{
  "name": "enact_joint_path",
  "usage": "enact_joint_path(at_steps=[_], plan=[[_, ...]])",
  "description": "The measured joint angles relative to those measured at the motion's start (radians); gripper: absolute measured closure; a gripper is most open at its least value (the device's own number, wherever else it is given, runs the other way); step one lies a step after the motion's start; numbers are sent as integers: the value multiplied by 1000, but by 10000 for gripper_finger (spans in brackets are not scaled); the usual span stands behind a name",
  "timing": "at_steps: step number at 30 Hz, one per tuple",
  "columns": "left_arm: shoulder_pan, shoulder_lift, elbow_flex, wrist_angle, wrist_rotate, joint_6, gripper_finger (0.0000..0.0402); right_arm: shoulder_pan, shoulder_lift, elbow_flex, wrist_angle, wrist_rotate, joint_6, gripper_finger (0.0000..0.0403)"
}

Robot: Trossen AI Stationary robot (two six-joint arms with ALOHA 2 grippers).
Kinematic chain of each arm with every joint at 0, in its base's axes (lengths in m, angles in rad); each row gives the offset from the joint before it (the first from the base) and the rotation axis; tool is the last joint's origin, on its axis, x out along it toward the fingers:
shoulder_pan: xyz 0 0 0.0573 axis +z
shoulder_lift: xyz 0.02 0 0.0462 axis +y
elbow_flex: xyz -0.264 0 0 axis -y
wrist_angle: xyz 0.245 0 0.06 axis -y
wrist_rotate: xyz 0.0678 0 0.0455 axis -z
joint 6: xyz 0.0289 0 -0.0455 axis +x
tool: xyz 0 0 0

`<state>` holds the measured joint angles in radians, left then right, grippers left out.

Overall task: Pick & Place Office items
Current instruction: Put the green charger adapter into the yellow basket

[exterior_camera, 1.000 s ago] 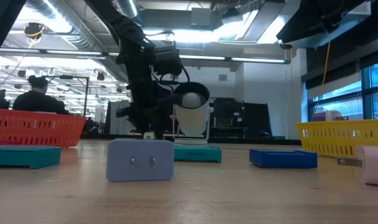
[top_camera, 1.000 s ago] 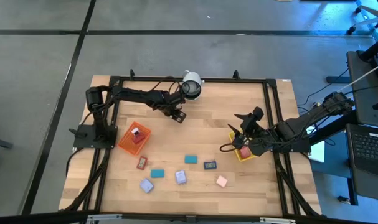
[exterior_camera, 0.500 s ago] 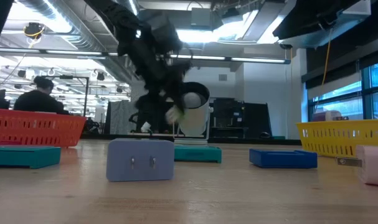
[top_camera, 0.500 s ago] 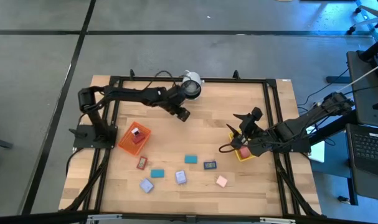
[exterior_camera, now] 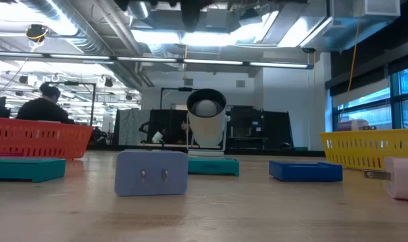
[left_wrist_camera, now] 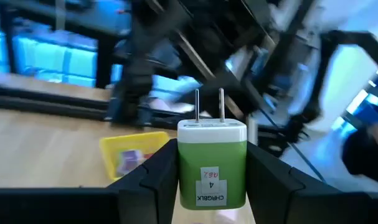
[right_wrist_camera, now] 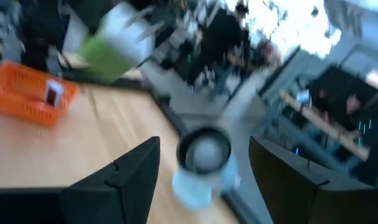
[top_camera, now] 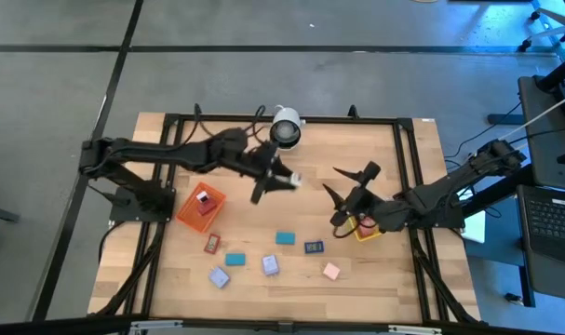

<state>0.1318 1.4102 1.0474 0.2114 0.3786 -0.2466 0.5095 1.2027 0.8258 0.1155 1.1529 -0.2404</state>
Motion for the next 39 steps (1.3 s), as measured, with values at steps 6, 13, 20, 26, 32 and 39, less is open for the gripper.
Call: enact_joint_path(at_steps=[6, 13, 20, 26, 32, 39], plan=[[-39, -24, -10, 10, -27, 48, 256, -16, 63, 1, 363, -85, -535, 154], [21, -24, -10, 141, 8, 26, 256, -64, 229, 26, 502, -30, -883, 130], [47, -24, -10, 183, 70, 13, 256, -115, 376, 200, 513, 94, -995, 119], [47, -23, -10, 173, 128, 3, 257, -147, 379, 275, 514, 127, -982, 109], [63, -38, -10, 158, 152, 4, 256, -117, 377, 300, 511, 99, -924, 105], [73, -53, -10, 160, 190, -5, 255, -89, 377, 299, 513, 16, -867, 105]])
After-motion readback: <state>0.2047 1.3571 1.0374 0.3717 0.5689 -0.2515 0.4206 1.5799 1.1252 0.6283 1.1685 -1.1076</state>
